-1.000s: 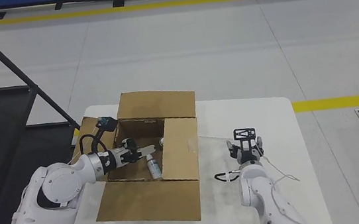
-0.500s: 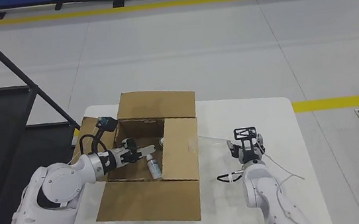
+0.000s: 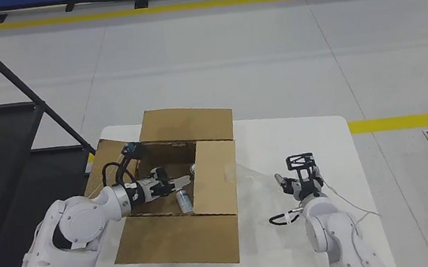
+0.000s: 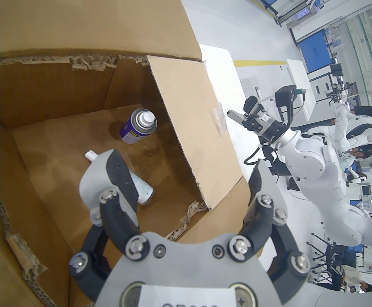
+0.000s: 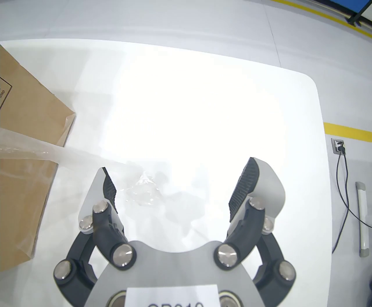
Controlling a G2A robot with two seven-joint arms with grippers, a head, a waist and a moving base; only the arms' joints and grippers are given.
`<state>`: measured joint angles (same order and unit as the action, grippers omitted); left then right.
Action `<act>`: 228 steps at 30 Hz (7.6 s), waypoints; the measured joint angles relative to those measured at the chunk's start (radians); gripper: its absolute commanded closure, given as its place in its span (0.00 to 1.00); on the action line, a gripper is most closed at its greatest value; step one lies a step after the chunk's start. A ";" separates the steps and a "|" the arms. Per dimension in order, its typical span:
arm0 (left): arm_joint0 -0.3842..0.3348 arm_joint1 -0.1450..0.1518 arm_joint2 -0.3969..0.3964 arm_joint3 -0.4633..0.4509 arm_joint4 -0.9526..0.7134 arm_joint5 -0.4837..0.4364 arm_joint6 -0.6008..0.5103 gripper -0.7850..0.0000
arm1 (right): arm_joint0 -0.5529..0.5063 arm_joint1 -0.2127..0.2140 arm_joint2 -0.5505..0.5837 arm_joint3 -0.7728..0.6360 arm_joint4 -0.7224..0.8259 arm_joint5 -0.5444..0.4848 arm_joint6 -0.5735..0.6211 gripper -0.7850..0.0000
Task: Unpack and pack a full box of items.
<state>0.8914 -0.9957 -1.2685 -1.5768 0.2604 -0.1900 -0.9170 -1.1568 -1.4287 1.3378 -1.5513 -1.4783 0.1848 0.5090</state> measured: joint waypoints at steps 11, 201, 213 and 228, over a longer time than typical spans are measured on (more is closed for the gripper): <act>-0.091 -0.029 0.119 0.116 -0.090 0.080 -0.063 0.00 | -0.070 -0.002 0.047 -0.073 0.120 0.011 -0.148 0.00; 0.654 -0.099 -0.820 -0.275 -0.383 -0.220 0.345 0.00 | 0.813 -0.347 -0.681 0.715 0.563 -0.011 0.101 1.00; 0.654 -0.099 -0.820 -0.275 -0.383 -0.220 0.345 0.00 | 0.239 -0.141 -0.257 -0.275 0.030 0.191 0.399 1.00; 0.654 -0.099 -0.820 -0.275 -0.383 -0.220 0.345 0.00 | -0.017 -0.100 0.173 -0.424 0.012 0.234 0.485 1.00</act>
<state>1.5454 -1.0950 -2.0883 -1.8522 -0.1226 -0.4096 -0.5723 -1.1740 -1.5289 1.5105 -1.9750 -1.4668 0.4185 0.9939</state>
